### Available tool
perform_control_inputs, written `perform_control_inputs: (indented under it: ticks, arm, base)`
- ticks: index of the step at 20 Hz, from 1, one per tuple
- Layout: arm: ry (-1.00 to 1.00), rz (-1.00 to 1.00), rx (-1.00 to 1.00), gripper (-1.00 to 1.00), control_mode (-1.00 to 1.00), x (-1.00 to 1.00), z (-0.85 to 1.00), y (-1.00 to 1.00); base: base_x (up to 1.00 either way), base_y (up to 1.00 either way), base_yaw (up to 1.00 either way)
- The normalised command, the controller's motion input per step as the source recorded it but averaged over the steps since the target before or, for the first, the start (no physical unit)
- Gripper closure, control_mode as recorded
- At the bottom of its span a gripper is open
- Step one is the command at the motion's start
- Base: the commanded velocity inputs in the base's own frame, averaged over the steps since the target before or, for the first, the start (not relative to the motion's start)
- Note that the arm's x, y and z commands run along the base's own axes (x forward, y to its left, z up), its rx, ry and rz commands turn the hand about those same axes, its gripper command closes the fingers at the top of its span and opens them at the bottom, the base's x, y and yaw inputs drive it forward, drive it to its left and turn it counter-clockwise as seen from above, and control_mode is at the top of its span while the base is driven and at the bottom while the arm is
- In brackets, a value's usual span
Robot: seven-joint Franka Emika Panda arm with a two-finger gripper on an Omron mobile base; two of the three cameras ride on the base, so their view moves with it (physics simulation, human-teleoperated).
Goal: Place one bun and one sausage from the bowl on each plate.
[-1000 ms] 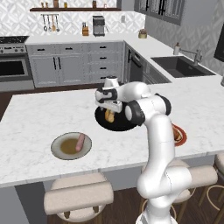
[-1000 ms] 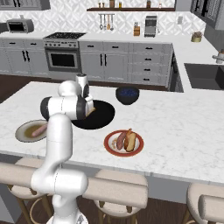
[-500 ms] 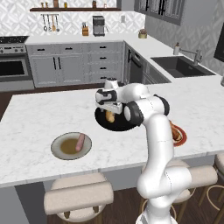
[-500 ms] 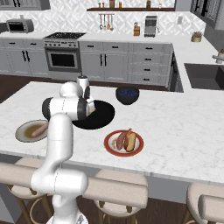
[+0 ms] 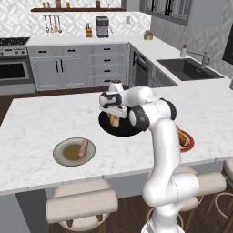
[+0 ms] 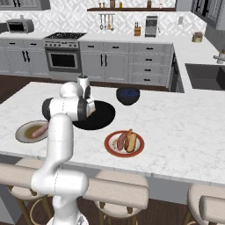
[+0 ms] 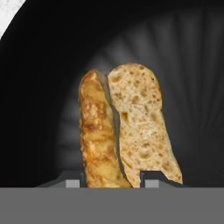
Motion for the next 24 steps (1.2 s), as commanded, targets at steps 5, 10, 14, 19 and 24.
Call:
perform_control_inputs:
  ticks: [5, 10, 14, 19, 24]
  arm:
    - [0.0, 0.0, 0.0, 1.0, -1.0, -0.4, 0.41, 0.0]
    - [0.0, 0.0, 0.0, 1.0, -1.0, -0.48, 0.67, 0.0]
    - [0.0, 0.0, 0.0, 1.0, -1.0, -0.37, 0.61, 0.0]
    - [-0.01, 0.0, 0.0, 1.0, -1.0, -0.37, 0.43, 0.12]
    - [0.0, 0.0, -0.03, 1.0, -1.0, -0.51, 0.3, 0.86]
  base:
    - [0.0, 0.0, 0.0]
    - [0.0, 0.0, 0.0]
    - [0.0, 0.0, 0.0]
    - [0.0, 0.0, 0.0]
    - [0.0, 0.0, 0.0]
